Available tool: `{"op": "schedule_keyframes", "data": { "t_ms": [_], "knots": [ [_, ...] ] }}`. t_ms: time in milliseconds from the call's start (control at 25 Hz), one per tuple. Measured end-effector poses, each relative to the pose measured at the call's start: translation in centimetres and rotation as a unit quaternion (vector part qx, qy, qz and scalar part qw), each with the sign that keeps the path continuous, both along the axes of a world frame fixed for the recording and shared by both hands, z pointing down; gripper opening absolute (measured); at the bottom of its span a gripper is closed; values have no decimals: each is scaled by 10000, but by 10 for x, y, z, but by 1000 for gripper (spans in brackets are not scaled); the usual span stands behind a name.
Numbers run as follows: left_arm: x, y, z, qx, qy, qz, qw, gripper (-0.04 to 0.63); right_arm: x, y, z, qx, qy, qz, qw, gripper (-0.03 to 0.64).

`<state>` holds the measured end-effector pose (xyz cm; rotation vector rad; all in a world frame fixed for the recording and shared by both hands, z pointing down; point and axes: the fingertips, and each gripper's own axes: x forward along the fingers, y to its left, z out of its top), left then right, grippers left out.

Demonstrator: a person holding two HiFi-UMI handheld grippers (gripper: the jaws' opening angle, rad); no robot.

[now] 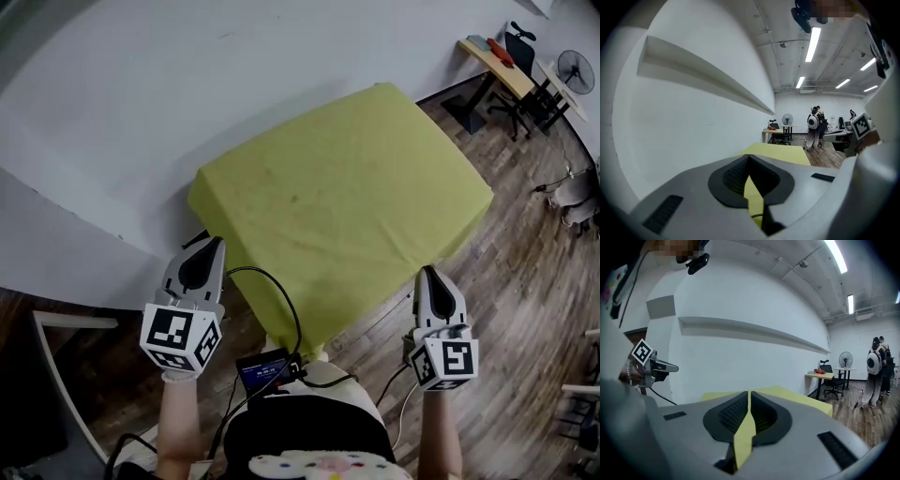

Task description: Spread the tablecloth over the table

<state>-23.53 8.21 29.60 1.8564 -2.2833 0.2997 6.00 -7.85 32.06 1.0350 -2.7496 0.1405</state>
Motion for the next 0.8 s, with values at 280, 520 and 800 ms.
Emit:
{"op": "schedule_keyframes", "data": {
  "t_ms": [280,520,800],
  "knots": [
    [63,17,-47,296,-633,195,9974,14,9,25,-39,377,-200,-505,9978,43],
    [105,22,-61,419,-654,316,9965,14,17,39,-50,558,-319,-727,9953,43],
    [123,25,-60,447,-578,386,9966,14,15,48,-67,740,-343,-822,9933,43]
  ]
}}
